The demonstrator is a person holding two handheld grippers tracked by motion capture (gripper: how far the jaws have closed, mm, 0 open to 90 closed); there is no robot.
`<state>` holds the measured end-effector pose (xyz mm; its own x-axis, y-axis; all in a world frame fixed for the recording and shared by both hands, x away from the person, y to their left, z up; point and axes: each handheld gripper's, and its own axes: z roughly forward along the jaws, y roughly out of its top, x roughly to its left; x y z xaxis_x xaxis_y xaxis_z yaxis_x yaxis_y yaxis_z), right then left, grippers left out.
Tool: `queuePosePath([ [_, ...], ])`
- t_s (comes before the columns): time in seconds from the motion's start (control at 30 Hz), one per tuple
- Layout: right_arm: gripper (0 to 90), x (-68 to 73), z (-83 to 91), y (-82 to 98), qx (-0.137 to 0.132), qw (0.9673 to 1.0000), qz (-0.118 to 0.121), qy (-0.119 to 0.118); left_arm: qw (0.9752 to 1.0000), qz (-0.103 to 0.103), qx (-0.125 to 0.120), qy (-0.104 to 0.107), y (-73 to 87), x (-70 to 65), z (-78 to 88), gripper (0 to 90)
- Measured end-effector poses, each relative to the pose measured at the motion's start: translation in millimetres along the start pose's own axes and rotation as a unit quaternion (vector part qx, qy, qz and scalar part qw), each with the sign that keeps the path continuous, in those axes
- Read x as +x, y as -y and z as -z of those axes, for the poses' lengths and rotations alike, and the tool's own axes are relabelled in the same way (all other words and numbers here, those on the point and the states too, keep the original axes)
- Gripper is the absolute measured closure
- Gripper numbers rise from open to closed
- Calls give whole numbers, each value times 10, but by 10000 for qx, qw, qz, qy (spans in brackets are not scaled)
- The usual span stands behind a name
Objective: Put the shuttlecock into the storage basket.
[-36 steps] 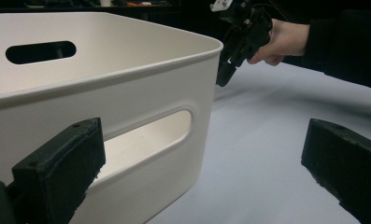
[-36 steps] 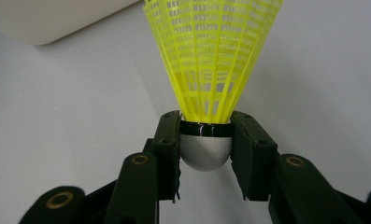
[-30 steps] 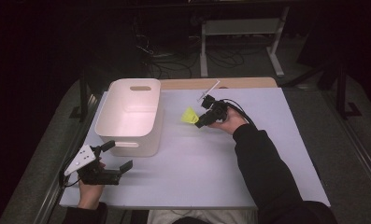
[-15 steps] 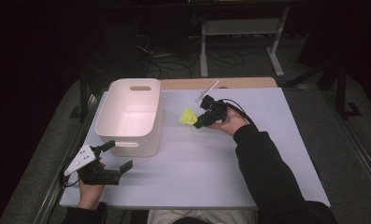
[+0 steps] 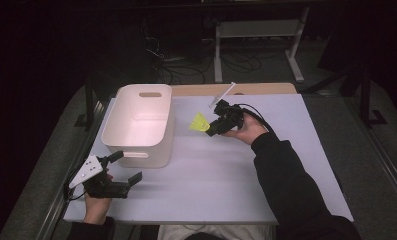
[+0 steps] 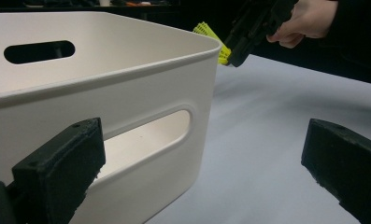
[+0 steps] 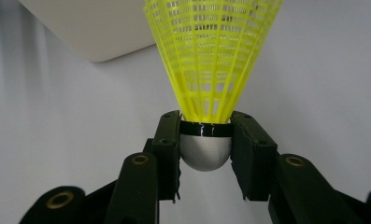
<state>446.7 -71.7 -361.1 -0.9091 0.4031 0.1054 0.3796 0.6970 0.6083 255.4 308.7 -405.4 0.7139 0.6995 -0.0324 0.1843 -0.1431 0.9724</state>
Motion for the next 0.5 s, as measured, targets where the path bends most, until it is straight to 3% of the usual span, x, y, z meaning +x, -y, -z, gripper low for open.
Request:
queuePosePath([
  [0.5,632,62,186,-117,-136,9998,90,79,10000,-6,10,5,1,-1,3,0],
])
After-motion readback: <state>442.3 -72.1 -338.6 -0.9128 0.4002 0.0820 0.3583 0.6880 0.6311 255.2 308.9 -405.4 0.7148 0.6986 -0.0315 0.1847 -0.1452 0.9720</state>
